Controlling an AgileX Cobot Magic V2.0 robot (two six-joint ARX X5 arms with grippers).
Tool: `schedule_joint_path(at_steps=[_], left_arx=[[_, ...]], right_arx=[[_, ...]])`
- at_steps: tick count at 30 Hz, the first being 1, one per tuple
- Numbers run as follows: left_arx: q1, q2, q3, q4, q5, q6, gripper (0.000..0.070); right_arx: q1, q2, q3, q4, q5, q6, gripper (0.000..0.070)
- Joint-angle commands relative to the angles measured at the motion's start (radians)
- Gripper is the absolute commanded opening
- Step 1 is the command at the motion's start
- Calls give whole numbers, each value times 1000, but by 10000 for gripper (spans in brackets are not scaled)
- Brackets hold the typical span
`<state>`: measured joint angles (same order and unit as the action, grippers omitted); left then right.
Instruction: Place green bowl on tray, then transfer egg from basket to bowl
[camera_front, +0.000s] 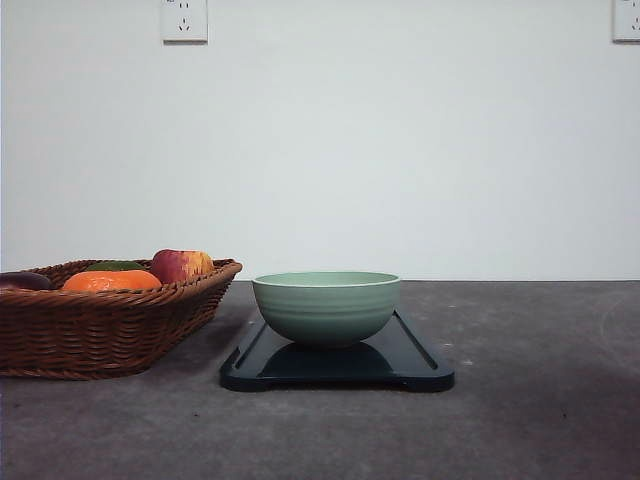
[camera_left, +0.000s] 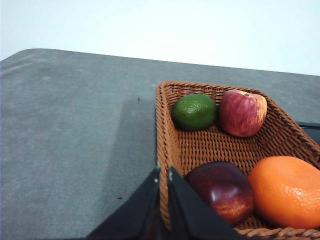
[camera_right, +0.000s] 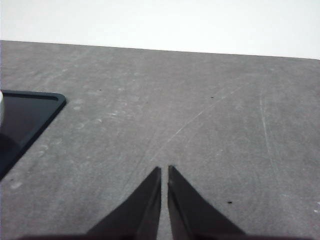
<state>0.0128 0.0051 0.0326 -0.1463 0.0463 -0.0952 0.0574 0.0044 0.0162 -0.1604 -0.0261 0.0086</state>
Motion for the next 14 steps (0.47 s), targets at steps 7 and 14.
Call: schedule_joint_path(at_steps=[7,14], left_arx=[[0,-2,-19,11,-5,-3,14],[0,-2,-19,11,-5,-3,14]], right_arx=[[-2,-1,-4,11,0,17,16],[-2,-1,-4,11,0,17,16]])
